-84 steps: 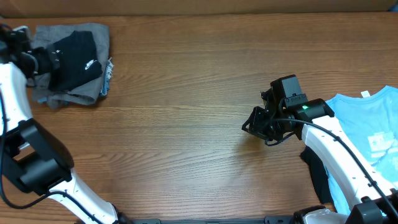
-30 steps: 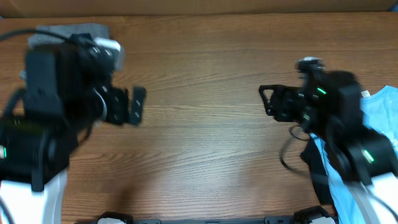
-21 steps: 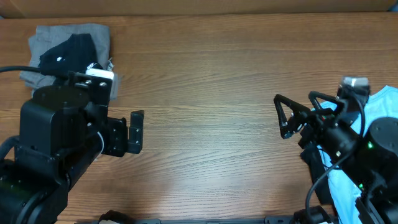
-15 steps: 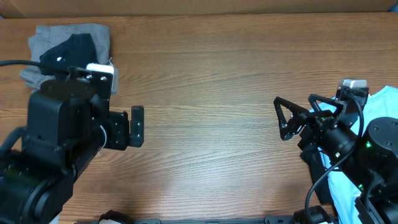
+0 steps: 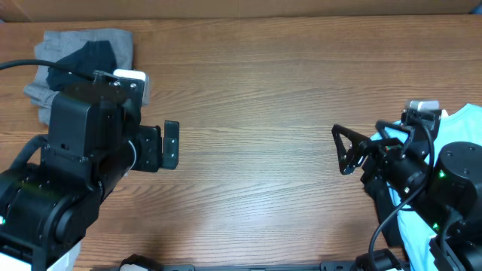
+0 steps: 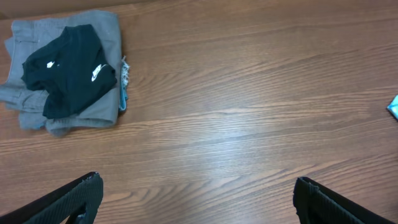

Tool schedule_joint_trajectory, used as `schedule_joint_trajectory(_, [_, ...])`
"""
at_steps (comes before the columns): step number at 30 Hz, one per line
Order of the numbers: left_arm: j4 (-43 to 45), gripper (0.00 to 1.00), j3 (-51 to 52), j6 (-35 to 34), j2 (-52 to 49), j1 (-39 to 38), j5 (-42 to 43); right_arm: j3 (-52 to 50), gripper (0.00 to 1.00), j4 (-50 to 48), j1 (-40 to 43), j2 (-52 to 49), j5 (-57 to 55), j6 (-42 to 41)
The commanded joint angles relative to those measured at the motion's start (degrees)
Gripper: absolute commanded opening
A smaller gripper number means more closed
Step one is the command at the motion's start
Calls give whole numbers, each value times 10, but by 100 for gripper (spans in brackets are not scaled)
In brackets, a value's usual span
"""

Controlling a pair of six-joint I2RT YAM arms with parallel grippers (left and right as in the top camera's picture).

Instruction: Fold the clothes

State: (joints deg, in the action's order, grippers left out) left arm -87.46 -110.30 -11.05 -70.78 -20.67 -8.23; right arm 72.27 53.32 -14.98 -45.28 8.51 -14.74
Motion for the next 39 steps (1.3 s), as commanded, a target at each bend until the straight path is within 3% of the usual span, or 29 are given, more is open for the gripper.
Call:
schedule_joint_trajectory(1, [3, 100, -1, -12, -6, -5, -8, 5, 100, -39, 3, 2, -10, 59])
schedule_joint_trajectory(8, [3, 100, -1, -12, -15, -5, -8, -86, 100, -200, 33, 53, -23, 123])
schedule_joint_trajectory(12, [3, 100, -1, -12, -22, -5, -7, -232, 100, -322, 64, 136, -16, 122])
schedule_joint_trajectory(17, [3, 100, -1, -12, -28, -5, -7, -381, 100, -377, 74, 248, -16, 122])
schedule_joint_trajectory(25, [3, 100, -1, -12, -38, -5, -7, -590, 100, -570, 73, 401, -14, 122])
schedule_joint_trajectory(34, [3, 100, -1, -12, -50, -5, -7, -713, 100, -639, 73, 451, -14, 118])
schedule_joint_trajectory(39, [3, 100, -1, -12, -57, -5, -7, -718, 100, -584, 73, 451, -13, 117])
